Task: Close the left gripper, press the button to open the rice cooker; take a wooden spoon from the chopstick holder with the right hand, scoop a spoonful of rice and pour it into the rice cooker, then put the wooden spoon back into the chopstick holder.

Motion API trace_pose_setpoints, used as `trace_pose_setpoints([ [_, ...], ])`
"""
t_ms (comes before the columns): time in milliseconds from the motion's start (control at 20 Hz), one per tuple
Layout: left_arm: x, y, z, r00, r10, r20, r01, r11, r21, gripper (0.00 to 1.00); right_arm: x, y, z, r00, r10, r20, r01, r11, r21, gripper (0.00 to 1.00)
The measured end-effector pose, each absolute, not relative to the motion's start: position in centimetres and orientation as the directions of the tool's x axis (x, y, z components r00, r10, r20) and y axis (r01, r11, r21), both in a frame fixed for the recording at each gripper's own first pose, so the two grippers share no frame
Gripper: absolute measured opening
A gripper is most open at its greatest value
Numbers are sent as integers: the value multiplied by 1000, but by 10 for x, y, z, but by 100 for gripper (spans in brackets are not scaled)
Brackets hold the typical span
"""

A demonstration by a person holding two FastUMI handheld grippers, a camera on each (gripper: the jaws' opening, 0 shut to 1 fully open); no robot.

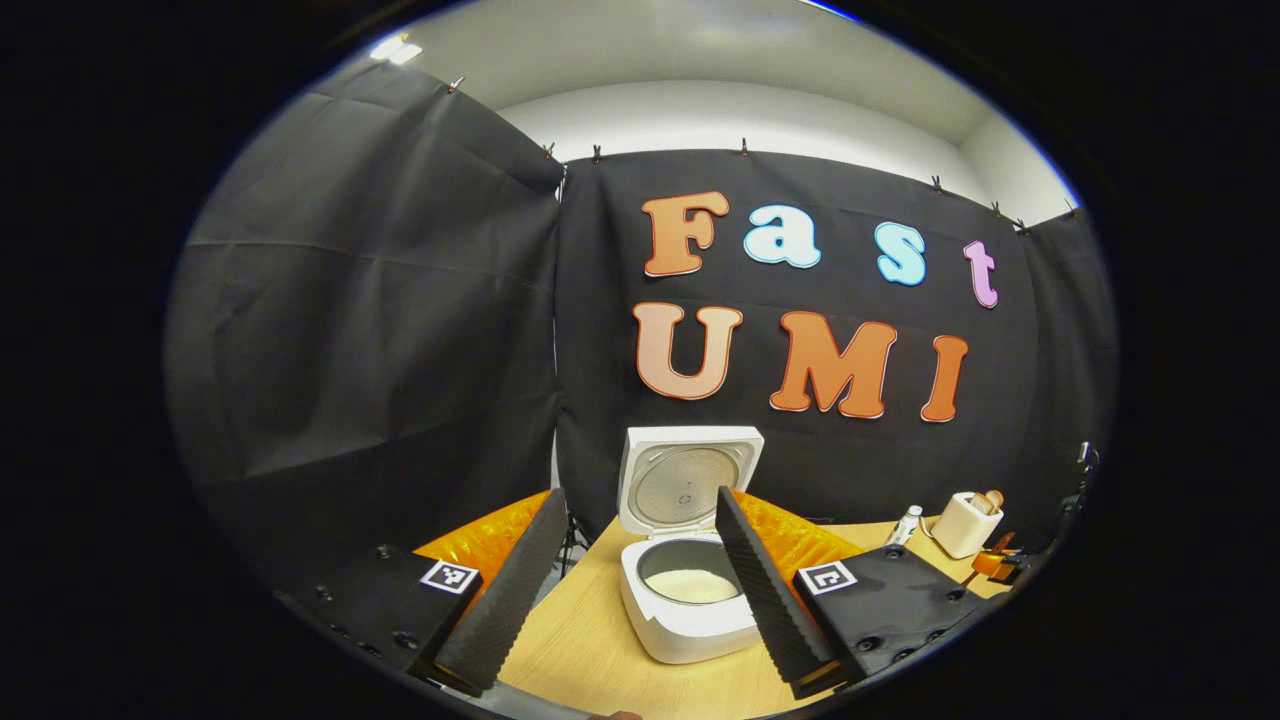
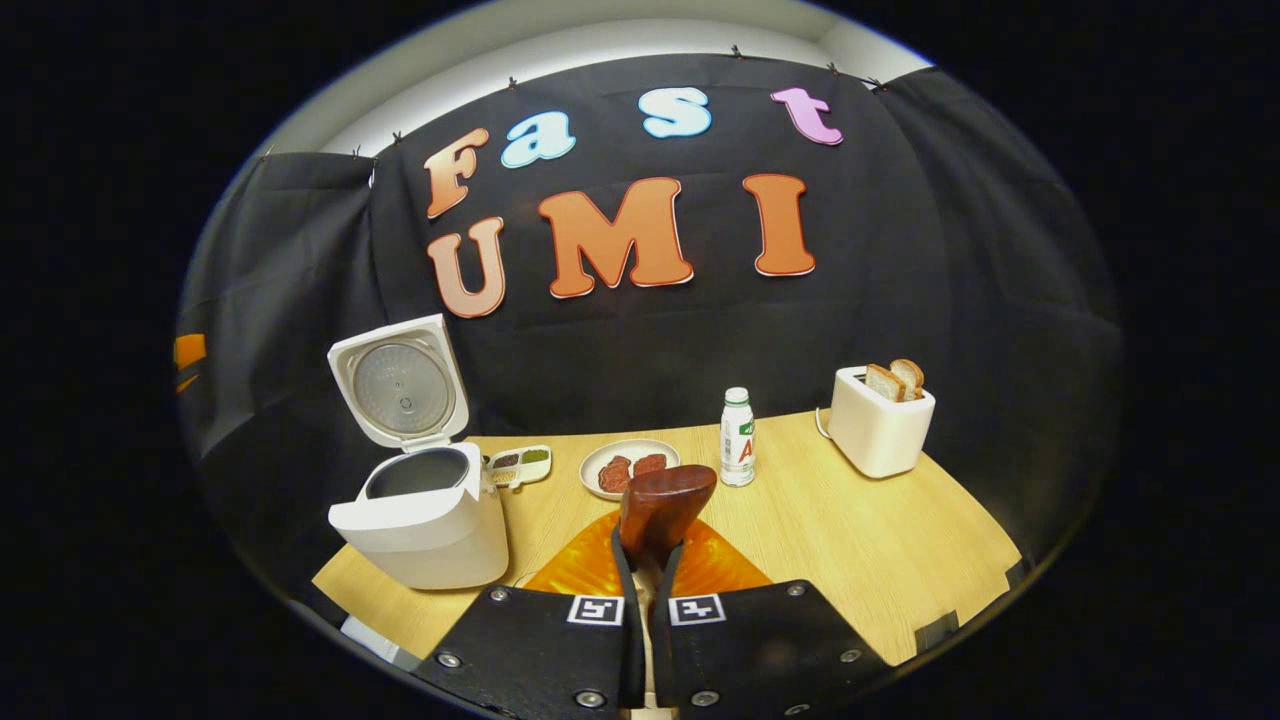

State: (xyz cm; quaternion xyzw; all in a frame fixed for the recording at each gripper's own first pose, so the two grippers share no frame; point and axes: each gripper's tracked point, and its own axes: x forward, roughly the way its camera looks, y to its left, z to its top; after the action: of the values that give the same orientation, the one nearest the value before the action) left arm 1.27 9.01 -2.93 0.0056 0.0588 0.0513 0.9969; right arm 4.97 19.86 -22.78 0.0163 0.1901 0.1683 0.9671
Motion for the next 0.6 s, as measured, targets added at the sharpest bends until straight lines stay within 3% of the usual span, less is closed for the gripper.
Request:
trace_pose_setpoints([
  [600, 22, 89, -48, 980, 96, -173, -89, 995, 49, 100, 25, 222, -323, 851, 259, -457, -383, 901, -203, 2],
])
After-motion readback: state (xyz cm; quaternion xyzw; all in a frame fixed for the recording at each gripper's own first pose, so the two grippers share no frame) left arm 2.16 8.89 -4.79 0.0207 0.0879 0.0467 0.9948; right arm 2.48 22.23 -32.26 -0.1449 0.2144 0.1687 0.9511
